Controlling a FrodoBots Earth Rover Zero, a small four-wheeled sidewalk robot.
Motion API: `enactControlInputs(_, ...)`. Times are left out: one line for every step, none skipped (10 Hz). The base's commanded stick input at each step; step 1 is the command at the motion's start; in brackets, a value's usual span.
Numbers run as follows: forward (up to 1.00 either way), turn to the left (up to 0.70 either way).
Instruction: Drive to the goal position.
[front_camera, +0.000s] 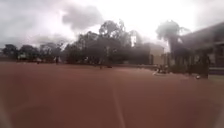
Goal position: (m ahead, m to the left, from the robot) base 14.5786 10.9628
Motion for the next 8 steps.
enactControlInputs(0.85,-0.34)
enactControlInputs(0.85,-0.34)
enactControlInputs(0.85,-0.31)
enactControlInputs(0.85,-0.24)
enactControlInputs(0.85,-0.17)
enactControlInputs(0.85,-0.11)
enactControlInputs(0.85,-0.04)
enactControlInputs(0.85,0.00)
